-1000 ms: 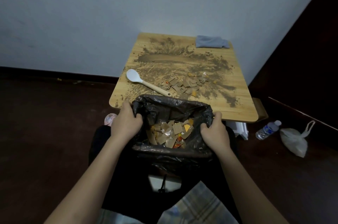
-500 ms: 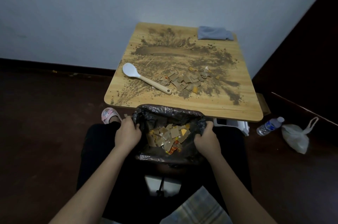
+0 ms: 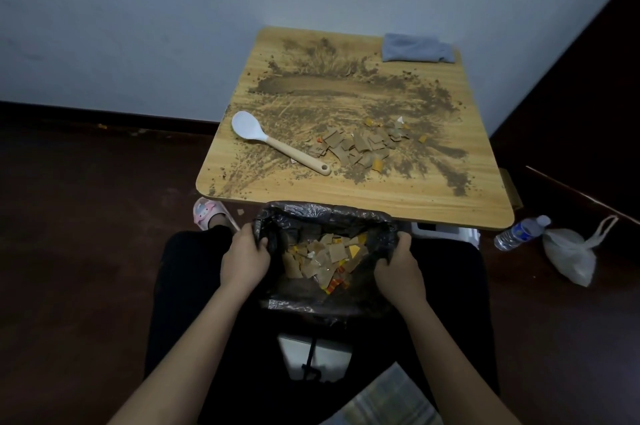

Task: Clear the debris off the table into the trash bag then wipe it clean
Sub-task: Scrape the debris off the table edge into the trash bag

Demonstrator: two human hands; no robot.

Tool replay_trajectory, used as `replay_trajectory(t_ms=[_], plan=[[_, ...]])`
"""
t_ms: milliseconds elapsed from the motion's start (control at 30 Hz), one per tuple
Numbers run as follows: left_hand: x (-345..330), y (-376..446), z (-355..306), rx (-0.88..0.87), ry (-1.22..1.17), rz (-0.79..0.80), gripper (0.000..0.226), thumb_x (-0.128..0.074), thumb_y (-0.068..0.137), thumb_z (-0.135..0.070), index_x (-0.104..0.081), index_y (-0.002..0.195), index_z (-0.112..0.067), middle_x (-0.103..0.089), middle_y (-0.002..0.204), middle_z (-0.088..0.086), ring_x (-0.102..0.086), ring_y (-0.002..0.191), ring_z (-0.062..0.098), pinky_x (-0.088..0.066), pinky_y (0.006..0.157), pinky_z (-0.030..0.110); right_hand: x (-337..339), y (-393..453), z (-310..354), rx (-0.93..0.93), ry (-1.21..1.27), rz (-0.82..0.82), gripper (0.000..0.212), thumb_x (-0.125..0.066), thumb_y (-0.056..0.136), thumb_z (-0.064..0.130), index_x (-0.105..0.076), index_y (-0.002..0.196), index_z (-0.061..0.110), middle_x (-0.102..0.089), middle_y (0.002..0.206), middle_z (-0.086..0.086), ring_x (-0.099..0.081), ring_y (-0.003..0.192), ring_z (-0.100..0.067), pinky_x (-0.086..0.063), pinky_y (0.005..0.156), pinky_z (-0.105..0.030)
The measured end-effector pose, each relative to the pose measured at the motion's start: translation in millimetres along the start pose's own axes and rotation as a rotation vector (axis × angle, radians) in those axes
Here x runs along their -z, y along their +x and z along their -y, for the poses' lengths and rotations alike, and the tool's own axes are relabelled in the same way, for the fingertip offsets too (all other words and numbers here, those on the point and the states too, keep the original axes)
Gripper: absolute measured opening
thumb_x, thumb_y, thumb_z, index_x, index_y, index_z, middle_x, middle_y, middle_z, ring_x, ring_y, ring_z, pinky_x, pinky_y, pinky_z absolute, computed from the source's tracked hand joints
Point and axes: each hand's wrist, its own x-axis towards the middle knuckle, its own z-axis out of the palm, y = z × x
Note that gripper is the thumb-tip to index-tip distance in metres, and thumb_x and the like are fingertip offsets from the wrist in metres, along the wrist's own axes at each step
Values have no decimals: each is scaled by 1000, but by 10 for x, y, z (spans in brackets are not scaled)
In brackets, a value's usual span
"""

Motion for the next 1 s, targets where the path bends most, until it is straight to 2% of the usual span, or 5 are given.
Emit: replay_trajectory(t_ms=[200,367,700,867,1000], plan=[[68,40,-14,-9,109,2,48,-41,100,-33,-35,143,-11,-54,132,12,-57,108,37,-38,67,32,-18,9,-30,35,55,-33,50,-42,100,20,-24,147,19,-56,88,2,-54,64,-14,-34,47,-26],[126,37,-30,-7,176,-4,36,-40,100,-37,-45,126,-13,-63,112,16,-59,98,40,-36,64,33,-15,2,-16,55,66,-42,47,-42,100,21,-30,146,18,-56,83,5,-56,65,-16,-38,48,-26],[167,40,-84,-119,252,-48,33,-32,102,-35,-45,108,-5,-62,102,23,-60,88,43,-37,61,36,51,-2,-25,39,211,-46,46,-49,97,21,-39,142,23,-44,83,25,-46,69,2,-38,55,-25],[193,-1,-55,-117,235,-64,30,-34,102,-35,-43,103,-6,-63,100,23,-60,87,43,-36,60,36,45,-52,-24,56,249,-38,44,-48,96,17,-39,139,23,-53,87,13,-55,73,-10,-39,53,-25],[213,-41,-13,-126,234,-54,24,-34,102,-35,-36,95,-11,-63,97,22,-60,85,44,-36,59,36,23,-73,-24,67,232,-22,52,-48,96,19,-32,146,20,-55,109,-1,-54,84,-17,-37,57,-24]])
